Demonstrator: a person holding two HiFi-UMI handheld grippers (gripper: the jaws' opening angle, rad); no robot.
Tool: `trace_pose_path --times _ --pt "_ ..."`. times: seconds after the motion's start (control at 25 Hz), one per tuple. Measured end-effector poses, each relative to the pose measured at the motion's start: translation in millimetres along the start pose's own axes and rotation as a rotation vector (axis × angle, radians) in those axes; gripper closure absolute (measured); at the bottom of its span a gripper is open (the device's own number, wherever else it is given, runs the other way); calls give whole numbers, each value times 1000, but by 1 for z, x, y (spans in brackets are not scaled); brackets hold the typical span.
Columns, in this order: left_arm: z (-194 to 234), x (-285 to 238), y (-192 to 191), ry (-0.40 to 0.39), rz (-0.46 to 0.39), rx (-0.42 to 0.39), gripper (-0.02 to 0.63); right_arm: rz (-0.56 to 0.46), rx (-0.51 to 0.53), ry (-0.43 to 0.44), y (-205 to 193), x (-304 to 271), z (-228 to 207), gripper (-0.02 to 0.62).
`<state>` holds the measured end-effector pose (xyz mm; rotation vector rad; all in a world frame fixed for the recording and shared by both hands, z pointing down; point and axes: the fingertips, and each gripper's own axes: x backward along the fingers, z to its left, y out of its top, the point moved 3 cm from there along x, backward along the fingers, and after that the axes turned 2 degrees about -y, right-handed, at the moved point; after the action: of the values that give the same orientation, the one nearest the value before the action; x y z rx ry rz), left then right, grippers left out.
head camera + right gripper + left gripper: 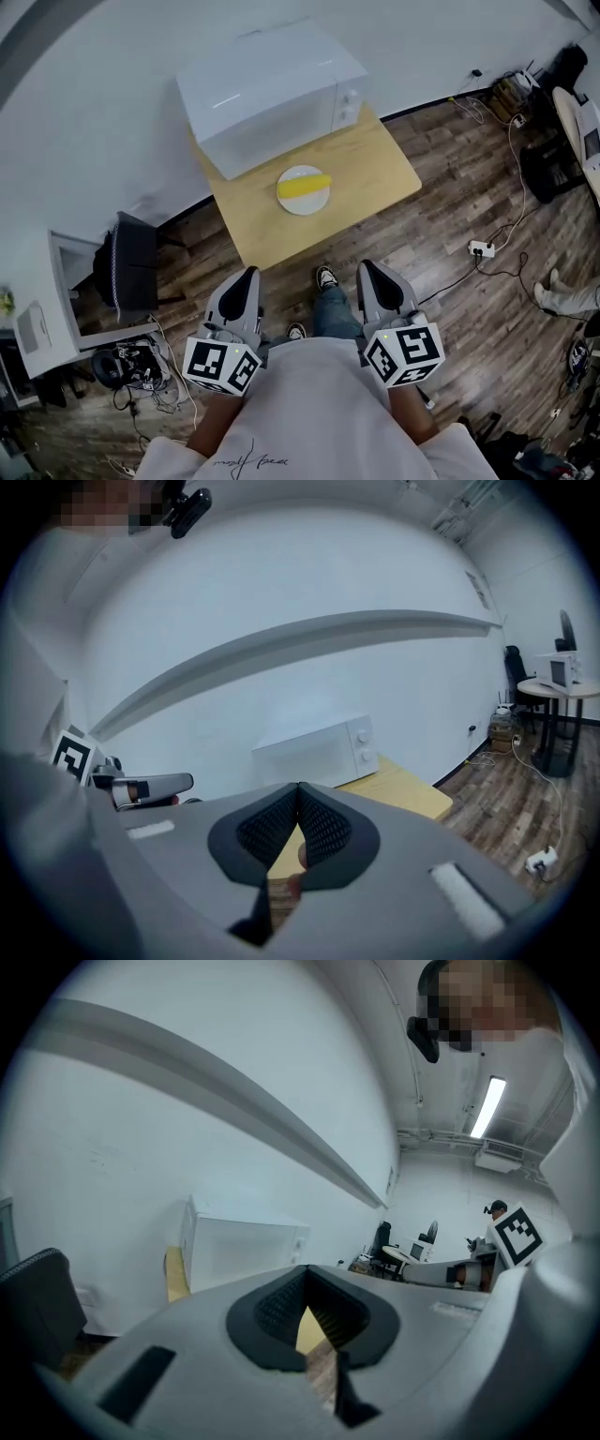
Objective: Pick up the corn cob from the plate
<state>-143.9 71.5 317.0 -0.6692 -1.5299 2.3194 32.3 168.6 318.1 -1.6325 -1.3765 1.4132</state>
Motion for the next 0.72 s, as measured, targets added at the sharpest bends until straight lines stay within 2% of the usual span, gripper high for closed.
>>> trace_pose_path --times 0.36,0.52,0.72 --pt "-12 -69 19 90 -23 -5 614 19 32 122 45 -66 -63 583" --pt "-10 -90 22 142 -29 -3 614 17 53 167 62 -94 -85 583" --pt "-12 -109 27 224 -64 -14 614 21 90 263 81 -126 -101 583"
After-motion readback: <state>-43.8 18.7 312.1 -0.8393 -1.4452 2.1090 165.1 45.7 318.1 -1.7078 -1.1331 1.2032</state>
